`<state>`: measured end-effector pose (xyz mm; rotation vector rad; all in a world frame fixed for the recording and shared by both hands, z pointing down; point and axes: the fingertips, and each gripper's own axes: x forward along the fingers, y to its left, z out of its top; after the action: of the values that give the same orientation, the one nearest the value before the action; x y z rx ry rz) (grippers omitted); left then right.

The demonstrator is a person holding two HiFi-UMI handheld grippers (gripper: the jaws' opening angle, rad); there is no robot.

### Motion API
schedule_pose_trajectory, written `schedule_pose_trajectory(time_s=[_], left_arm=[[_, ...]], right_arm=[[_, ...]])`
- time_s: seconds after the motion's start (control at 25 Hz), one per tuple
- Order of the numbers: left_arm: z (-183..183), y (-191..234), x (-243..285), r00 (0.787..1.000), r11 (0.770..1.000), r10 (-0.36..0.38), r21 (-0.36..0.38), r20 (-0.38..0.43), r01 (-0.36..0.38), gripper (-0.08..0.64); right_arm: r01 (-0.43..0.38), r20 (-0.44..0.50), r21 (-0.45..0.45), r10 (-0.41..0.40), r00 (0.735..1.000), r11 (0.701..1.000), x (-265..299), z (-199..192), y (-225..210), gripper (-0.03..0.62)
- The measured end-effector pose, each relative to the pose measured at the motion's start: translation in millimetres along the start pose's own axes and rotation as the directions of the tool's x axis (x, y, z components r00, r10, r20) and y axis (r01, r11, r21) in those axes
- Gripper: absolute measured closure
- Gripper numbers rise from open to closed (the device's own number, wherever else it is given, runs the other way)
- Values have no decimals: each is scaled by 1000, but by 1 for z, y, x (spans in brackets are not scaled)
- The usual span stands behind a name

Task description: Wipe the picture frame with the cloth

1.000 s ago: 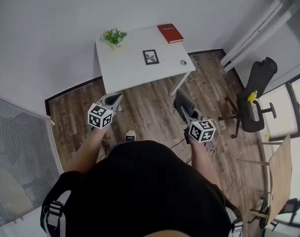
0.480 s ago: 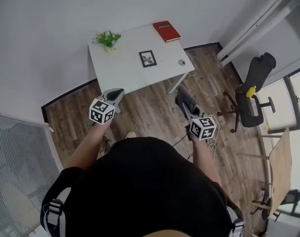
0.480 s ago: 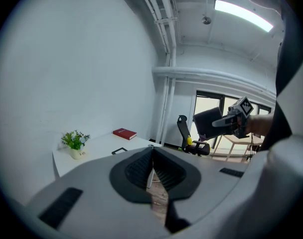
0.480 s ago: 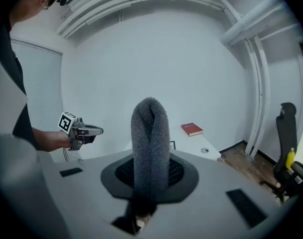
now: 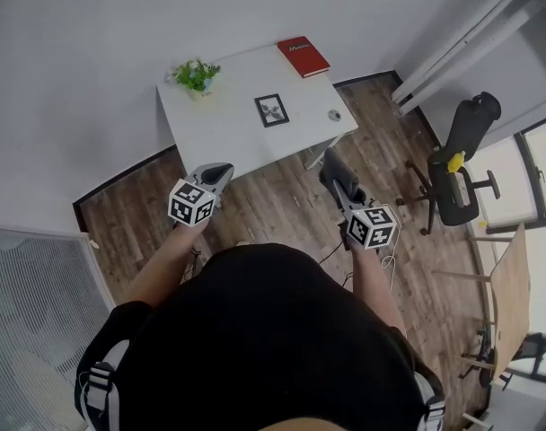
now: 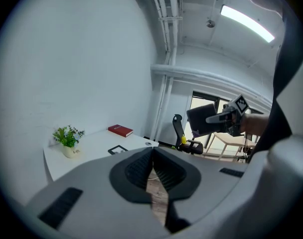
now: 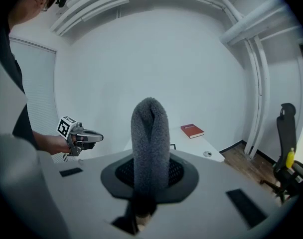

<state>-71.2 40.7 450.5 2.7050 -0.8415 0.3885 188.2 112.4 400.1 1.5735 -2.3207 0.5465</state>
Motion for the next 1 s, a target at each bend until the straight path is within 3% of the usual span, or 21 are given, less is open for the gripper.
schedule_pose_trajectory(time_s=[0.2,0.52,1.0], left_arm=[[0,18,0,1000,1000,-20,-5,3,20,549],[-2,49,-19,1000,999,4,-46,14,-3,549],[1,66,-30,999,998,39,-52,15,-38,549]], right_arm=[[-15,-1,61,16,1000,998,19,4,9,548],[-30,0,77,30,1000,997,42,13,21,548],[-43,13,76,42,999,996,62,18,14,548]])
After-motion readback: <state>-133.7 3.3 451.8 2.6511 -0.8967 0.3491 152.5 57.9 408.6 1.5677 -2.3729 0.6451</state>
